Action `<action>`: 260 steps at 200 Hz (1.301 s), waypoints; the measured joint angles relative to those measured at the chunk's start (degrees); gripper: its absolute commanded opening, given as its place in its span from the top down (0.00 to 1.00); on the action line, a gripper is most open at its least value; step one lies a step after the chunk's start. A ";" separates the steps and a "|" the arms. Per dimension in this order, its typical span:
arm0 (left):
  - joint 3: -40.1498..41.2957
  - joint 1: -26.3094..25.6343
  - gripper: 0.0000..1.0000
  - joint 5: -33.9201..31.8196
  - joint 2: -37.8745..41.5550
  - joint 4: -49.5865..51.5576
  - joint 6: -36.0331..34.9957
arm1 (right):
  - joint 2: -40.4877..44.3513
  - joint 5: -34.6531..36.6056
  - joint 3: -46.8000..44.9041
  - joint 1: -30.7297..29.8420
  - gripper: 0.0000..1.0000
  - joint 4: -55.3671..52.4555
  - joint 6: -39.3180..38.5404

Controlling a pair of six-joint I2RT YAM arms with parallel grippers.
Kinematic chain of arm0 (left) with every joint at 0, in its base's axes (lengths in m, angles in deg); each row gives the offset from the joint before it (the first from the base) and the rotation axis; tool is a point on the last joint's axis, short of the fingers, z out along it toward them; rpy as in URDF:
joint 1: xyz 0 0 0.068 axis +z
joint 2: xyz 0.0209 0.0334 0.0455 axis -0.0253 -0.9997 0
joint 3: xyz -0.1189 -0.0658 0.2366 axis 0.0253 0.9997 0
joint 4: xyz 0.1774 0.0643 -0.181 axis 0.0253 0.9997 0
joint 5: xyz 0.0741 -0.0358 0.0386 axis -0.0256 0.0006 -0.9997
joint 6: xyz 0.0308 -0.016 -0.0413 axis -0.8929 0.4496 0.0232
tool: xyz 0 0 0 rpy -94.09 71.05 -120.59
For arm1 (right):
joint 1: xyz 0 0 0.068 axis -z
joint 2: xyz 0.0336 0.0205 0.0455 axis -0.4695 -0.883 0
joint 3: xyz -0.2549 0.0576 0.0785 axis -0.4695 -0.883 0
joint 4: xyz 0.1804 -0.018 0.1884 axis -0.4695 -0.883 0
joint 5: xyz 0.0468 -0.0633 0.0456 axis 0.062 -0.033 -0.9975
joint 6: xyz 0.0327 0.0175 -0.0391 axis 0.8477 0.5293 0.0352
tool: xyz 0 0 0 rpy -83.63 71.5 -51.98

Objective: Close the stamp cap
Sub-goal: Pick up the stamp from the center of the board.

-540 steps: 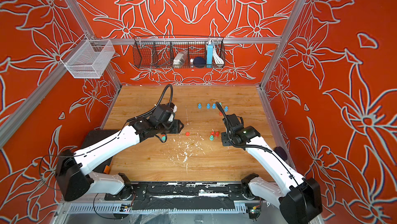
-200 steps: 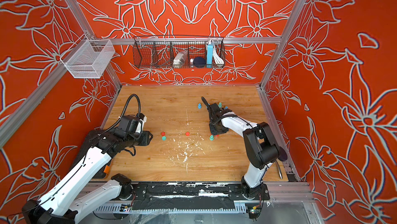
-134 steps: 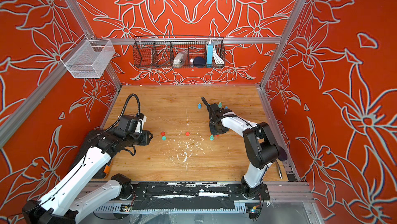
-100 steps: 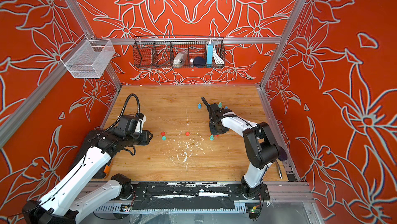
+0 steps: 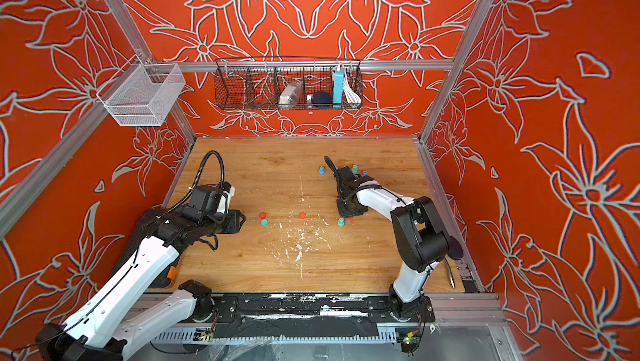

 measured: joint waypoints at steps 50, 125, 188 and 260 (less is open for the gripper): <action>0.00 0.22 0.55 0.13 0.00 -0.02 0.00 | 0.00 -0.22 -1.33 0.00 0.70 0.20 0.26; 0.00 0.52 0.55 0.50 0.00 -0.02 0.00 | 0.02 -0.20 -1.44 0.00 0.81 0.22 0.72; 0.00 0.74 0.55 0.50 0.07 -0.02 0.00 | 0.79 2.25 2.03 0.00 0.86 -4.61 -0.13; 0.00 0.74 0.55 0.50 0.37 -0.02 0.00 | 3.15 2.56 15.63 -1.44 0.90 -9.38 -0.98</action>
